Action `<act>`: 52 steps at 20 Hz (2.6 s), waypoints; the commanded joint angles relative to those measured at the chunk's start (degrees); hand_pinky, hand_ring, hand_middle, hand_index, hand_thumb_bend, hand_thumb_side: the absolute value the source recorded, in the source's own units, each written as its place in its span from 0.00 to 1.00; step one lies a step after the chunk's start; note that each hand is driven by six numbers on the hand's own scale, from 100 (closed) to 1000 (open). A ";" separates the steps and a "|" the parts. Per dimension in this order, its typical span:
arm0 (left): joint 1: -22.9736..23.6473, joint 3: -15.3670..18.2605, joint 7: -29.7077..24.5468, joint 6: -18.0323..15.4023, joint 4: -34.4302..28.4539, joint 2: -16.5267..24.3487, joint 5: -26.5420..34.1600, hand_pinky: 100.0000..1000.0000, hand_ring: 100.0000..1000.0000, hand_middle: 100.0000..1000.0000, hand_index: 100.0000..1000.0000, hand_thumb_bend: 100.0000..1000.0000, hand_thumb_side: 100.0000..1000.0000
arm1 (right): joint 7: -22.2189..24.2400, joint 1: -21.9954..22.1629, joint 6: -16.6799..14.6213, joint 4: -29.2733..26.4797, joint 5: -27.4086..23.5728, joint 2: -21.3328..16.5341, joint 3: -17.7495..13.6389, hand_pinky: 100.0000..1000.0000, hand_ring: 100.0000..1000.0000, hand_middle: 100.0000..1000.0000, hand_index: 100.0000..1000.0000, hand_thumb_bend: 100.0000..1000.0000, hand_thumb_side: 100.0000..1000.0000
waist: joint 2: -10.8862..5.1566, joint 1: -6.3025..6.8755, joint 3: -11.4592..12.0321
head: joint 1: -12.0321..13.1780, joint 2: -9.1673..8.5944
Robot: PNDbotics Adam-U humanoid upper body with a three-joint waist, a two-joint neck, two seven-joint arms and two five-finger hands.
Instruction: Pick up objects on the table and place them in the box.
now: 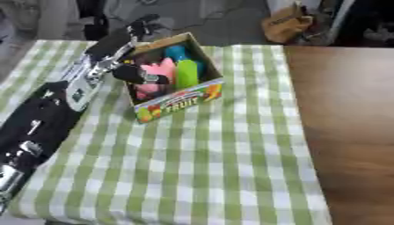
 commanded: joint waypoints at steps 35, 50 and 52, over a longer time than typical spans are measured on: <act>36.30 25.82 10.83 9.40 -33.68 -6.73 43.87 0.45 0.63 0.78 0.84 0.60 0.81 | -1.42 -0.08 0.29 -0.95 0.14 -0.48 -1.46 0.56 0.73 0.79 0.80 0.00 0.70 | -2.17 -0.49 2.65 | -1.80 -0.12; 36.18 25.80 10.45 9.72 -34.47 -7.25 44.11 0.45 0.63 0.77 0.84 0.60 0.81 | -1.49 -0.10 0.33 -1.06 0.15 -0.48 -1.46 0.56 0.73 0.79 0.80 0.00 0.70 | -2.21 -0.59 2.76 | -1.72 -0.50; 36.19 25.81 10.34 9.77 -34.51 -7.29 44.04 0.45 0.63 0.77 0.84 0.60 0.82 | -1.54 -0.09 0.34 -1.08 0.16 -0.49 -1.49 0.56 0.73 0.79 0.80 0.00 0.70 | -2.21 -0.61 2.77 | -1.77 -0.54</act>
